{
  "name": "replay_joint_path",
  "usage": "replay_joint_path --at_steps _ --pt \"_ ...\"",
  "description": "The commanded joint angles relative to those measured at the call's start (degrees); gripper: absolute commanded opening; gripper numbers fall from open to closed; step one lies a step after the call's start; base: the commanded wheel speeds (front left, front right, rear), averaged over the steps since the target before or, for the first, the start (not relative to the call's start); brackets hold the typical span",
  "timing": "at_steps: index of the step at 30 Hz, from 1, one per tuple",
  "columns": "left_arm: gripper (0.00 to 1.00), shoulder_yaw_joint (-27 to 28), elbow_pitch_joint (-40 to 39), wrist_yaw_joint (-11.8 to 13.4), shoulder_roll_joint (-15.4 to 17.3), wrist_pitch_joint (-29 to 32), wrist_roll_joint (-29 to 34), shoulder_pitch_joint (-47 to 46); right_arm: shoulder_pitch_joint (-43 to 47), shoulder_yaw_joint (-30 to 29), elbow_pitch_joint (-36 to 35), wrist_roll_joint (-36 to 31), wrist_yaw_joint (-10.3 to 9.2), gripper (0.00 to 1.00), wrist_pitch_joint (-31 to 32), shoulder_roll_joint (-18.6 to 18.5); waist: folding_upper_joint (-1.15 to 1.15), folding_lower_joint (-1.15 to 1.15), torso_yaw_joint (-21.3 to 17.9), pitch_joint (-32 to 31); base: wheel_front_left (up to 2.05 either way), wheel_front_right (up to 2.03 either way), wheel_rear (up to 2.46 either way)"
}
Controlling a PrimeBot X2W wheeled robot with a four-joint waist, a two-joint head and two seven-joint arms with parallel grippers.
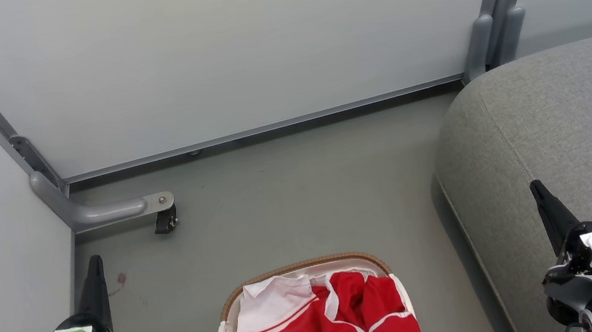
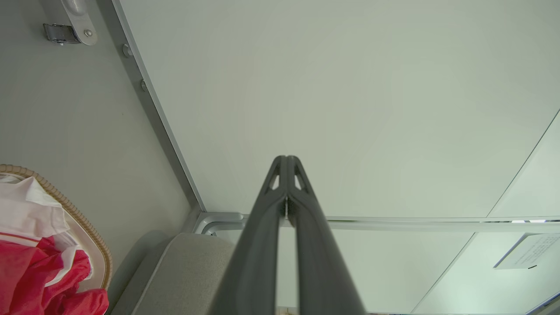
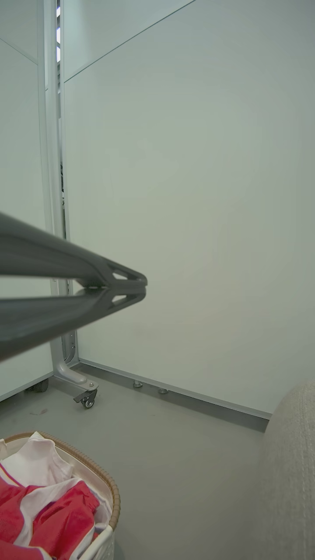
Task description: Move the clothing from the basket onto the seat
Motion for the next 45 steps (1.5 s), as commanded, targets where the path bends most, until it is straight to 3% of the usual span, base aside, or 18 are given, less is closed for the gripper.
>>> replay_joint_path --at_steps 1,29,30,40,45 --pt "0.00 0.09 -0.06 -0.26 0.34 0.15 -0.16 -0.57 0.63 -0.06 -0.17 0.19 -0.01 0.00 0.16 -0.35 0.00 0.00 0.00 0.00 0.00 0.00 0.00" --pt "0.00 0.09 -0.03 -0.26 0.34 0.15 -0.16 -0.57 0.64 -0.06 -0.17 0.19 -0.02 0.00 0.15 -0.35 0.00 0.00 0.00 0.00 0.00 0.00 0.00" --pt "1.00 0.01 0.00 0.00 0.00 -0.02 0.00 0.00 -0.01 0.00 -0.01 -0.01 0.00 1.00 -0.01 0.00 0.00 0.00 0.00 0.00 0.00 0.00 0.00" --pt "1.00 -1.01 3.12 -0.01 -0.23 -1.72 1.44 0.81 0.45 1.01 1.63 -1.27 -0.02 1.00 -1.34 0.04 0.00 0.00 -0.03 0.10 0.00 0.00 0.00" --pt "1.00 -1.38 3.86 -0.02 0.12 -3.15 6.37 0.22 -0.28 2.79 2.14 -4.47 -0.02 1.00 -3.09 -1.34 0.00 0.00 -0.16 0.24 0.00 0.00 0.00"
